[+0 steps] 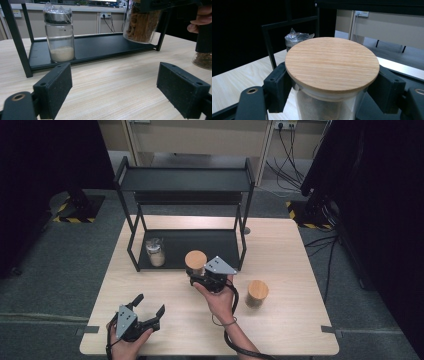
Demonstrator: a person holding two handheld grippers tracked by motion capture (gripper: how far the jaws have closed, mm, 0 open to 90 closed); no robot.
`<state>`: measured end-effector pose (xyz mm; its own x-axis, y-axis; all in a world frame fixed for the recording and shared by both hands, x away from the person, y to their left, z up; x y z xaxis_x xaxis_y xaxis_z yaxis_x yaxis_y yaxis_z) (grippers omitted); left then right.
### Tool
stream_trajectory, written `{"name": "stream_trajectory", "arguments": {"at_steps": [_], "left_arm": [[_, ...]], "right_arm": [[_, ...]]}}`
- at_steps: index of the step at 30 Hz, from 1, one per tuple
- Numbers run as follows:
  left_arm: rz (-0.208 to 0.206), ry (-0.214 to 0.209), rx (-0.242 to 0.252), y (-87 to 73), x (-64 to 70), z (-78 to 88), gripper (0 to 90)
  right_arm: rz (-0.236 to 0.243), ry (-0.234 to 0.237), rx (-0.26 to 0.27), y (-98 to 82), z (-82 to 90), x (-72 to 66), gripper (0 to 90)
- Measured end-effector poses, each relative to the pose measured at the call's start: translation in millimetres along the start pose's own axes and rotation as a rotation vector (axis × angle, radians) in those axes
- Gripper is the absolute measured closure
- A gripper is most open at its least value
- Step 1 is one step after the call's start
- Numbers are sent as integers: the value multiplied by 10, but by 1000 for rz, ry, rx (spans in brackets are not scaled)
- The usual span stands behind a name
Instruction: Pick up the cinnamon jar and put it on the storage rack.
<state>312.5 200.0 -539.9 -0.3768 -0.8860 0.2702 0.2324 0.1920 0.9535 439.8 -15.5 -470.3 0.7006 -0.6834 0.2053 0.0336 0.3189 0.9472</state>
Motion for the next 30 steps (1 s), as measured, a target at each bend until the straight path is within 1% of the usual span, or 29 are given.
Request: {"name": "stream_trajectory", "arguments": {"at_steps": [11,14,30], "left_arm": [[-1,-2,2,0,0,2,126],[-4,-3,2,-1,3,2,126],[-5,-5,0,-1,5,1,126]], "right_arm": [[-7,-16,-1,86,-125,67,264],[-18,-21,-1,97,-152,85,264],[-33,-45,-14,111,-299,157,264]]}}
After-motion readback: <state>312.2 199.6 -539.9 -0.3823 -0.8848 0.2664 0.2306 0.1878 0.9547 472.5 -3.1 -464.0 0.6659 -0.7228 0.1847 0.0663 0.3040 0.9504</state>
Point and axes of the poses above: each handheld gripper's, and its own axes: z roughly backward along the jaws, y roughly out of its top, x roughly to its right, the point moved 4 cm from there along -z, roughly forward along the jaws, and after that the axes turned 12 degrees about z, right-handed, at the moved point
